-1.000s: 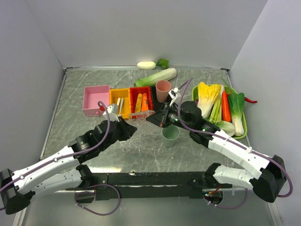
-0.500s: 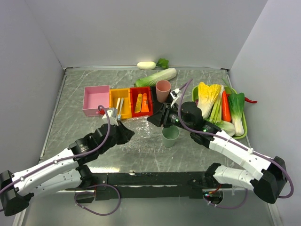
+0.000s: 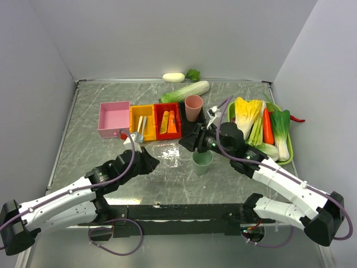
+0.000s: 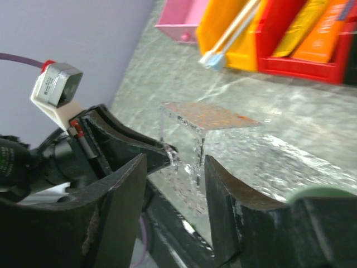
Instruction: Prepare toiletry sets of a toothbrush and toothpaste on the tray
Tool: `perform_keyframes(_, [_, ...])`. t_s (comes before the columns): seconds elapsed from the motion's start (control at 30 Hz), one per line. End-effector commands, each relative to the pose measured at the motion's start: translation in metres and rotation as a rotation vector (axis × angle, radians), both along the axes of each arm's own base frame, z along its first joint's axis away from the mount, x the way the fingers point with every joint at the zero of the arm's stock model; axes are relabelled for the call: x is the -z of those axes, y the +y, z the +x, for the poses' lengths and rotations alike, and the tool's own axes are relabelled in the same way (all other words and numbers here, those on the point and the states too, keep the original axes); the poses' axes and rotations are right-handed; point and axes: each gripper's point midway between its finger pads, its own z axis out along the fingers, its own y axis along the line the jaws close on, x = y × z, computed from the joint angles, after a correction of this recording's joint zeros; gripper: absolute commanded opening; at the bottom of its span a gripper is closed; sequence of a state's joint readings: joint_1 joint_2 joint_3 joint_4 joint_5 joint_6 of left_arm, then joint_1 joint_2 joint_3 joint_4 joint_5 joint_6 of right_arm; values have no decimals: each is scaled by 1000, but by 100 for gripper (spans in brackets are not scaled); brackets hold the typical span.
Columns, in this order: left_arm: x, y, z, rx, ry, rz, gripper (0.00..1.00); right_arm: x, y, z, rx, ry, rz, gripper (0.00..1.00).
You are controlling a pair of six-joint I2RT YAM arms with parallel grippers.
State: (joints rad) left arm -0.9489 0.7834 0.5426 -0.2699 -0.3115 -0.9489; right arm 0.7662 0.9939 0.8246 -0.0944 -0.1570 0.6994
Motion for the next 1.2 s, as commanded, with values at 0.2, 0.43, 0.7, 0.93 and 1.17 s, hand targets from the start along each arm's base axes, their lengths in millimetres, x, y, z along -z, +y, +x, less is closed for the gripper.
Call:
perform_keyframes(0.2, [3, -23, 0, 43, 44, -52, 1, -44, -91, 8, 292, -214, -211, 72])
perform_keyframes(0.43, [18, -21, -2, 29, 88, -23, 1, -59, -126, -3, 381, -274, -223, 81])
perform_keyframes(0.7, [34, -29, -5, 53, 167, 36, 1, -56, -146, -10, 427, -284, -262, 82])
perform_keyframes(0.93, [40, -40, -2, 74, 195, 58, 1, -59, -170, -16, 496, -310, -276, 83])
perform_keyframes(1.17, [41, -49, -1, 84, 215, 49, 1, -54, -181, -20, 527, -315, -284, 85])
